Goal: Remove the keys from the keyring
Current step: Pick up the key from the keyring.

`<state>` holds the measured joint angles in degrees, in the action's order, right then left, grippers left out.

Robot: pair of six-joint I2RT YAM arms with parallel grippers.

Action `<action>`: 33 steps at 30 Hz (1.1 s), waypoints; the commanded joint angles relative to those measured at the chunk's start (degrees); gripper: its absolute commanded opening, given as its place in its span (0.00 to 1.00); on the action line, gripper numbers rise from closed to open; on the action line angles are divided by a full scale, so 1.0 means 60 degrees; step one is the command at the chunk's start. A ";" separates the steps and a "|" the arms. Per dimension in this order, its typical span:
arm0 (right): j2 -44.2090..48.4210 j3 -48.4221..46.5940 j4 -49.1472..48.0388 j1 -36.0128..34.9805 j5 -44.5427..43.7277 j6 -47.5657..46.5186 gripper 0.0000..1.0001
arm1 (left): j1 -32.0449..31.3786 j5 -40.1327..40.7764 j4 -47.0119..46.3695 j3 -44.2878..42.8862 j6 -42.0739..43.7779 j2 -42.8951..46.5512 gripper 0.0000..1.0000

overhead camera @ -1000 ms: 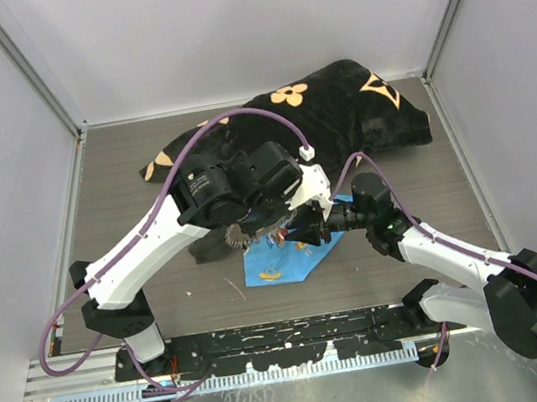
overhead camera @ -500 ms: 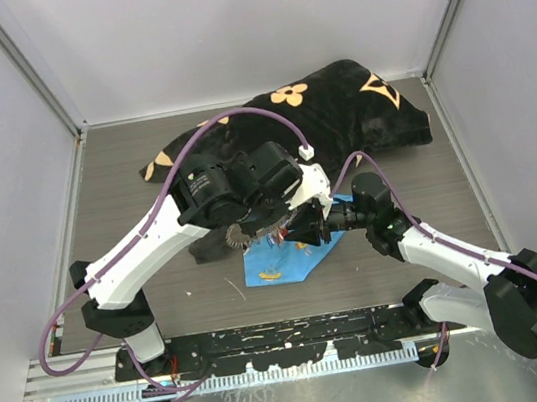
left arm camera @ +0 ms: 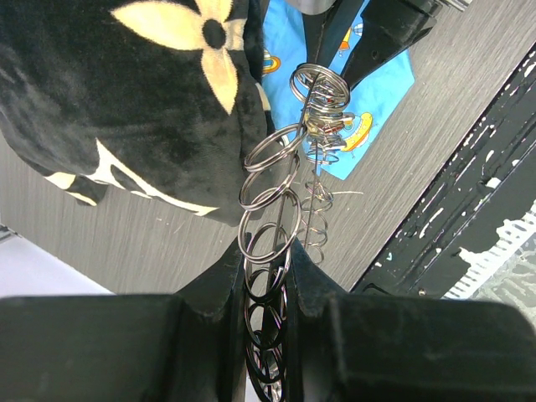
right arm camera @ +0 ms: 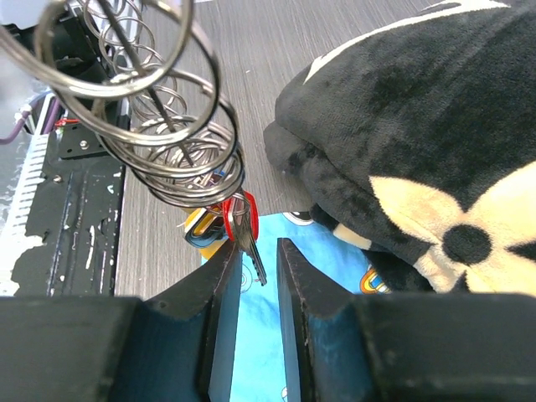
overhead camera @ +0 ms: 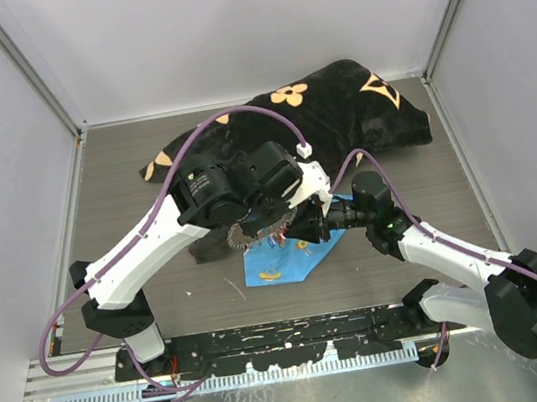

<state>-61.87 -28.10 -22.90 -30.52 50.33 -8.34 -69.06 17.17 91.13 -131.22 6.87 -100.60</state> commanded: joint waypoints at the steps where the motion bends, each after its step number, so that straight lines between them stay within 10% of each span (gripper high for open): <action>1: 0.0176 -0.0275 -0.0813 0.0004 0.0477 0.0327 0.29 | -0.0046 0.0127 0.0037 -0.0195 -0.0120 0.0326 0.00; 33: 0.0104 0.0040 -0.1354 -0.0157 0.1124 0.0181 0.14 | 0.0531 -0.1090 -0.0650 0.0468 -0.0281 0.0869 0.00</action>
<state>-61.87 -28.01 -26.44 -31.11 53.23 -7.62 -66.76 12.03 90.35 -129.05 5.37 -99.72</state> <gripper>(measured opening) 0.145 0.154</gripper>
